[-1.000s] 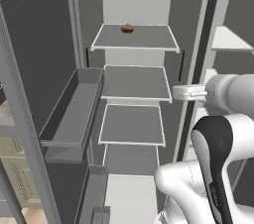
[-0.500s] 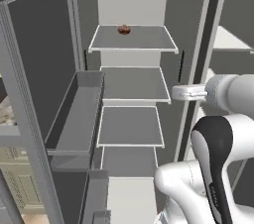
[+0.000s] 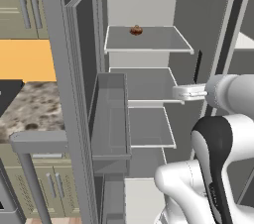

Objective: Gather the garlic and mushroom from the fridge and place them on a tray on the dining counter. Then gather the chicken drumstick and fish from the fridge and place them on the other tray.

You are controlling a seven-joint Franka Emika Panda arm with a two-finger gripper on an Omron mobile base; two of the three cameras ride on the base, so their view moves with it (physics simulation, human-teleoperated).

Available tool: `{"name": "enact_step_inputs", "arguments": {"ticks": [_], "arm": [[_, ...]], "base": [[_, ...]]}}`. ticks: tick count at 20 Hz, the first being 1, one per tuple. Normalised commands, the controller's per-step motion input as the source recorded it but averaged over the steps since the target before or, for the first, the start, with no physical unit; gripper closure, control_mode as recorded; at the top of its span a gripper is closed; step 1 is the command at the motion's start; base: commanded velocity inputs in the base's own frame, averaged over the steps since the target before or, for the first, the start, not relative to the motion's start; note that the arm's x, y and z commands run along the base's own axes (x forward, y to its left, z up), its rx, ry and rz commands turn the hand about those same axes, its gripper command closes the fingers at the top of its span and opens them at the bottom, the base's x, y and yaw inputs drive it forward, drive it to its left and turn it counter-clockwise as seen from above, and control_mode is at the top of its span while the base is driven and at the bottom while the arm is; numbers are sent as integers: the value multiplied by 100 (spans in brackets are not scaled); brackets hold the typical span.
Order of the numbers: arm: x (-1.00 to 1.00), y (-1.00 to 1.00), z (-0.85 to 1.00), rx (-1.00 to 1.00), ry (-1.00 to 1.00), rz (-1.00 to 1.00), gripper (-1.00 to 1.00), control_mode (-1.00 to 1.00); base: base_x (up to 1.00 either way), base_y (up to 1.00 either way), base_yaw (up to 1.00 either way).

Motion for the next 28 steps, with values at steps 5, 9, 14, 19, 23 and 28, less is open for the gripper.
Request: {"name": "enact_step_inputs", "arguments": {"ticks": [5, 9, 14, 19, 23, 28], "arm": [[0, 0, 0, 0, 0, 0, -100, 100], [0, 0, 0, 0, 0, 0, -100, 100], [0, 0, 0, 0, 0, 0, -100, 100], [0, 0, 0, 0, 0, 0, -100, 100], [0, 0, 0, 0, 0, 0, -100, 100], [43, 0, 75, -10, -2, 0, -100, -100]], "base": [[21, -1, 0], [34, -11, 0], [67, -18, 0], [42, -15, 0], [28, 0, 0], [0, 0, 0]]}}
